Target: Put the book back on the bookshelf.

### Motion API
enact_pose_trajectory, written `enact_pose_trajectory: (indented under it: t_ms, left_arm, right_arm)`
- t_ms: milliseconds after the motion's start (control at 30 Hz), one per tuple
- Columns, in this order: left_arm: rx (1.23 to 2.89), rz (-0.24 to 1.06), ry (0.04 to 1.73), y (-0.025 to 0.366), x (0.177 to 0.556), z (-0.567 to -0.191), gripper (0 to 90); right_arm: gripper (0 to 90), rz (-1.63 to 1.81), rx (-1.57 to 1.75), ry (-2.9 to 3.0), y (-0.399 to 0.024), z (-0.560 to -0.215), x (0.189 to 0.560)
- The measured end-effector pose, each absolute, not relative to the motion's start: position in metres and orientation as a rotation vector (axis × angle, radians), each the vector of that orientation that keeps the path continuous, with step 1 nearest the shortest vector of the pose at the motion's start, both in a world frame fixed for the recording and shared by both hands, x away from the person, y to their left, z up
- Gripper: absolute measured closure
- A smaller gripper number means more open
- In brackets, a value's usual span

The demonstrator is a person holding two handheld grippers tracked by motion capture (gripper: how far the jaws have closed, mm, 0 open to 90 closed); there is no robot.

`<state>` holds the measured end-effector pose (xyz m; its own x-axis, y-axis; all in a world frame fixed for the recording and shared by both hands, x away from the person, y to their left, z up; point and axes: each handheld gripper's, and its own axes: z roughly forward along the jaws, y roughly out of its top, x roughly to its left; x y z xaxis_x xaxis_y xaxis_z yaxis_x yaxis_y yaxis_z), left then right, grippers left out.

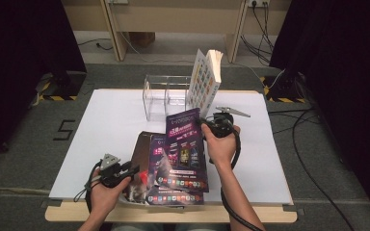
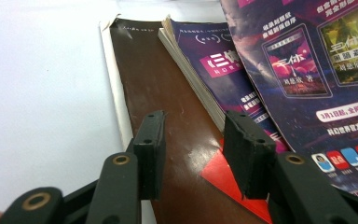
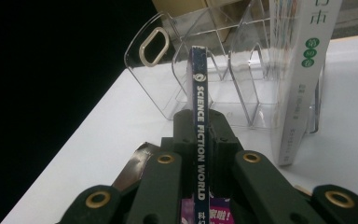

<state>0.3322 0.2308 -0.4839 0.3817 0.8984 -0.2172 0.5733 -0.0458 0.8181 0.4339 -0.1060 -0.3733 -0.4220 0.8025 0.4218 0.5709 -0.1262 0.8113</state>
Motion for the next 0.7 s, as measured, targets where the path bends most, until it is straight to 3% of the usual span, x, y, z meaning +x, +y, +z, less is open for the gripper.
enact_pose_trajectory:
  t_ms: [700]
  left_arm:
    - [1.729, 0.451, 1.300, 0.2323, 0.3319, -0.4837, 58.5]
  right_arm:
    - [84.8, 1.610, 1.494, 1.857, -0.1015, -0.3640, 0.4343]
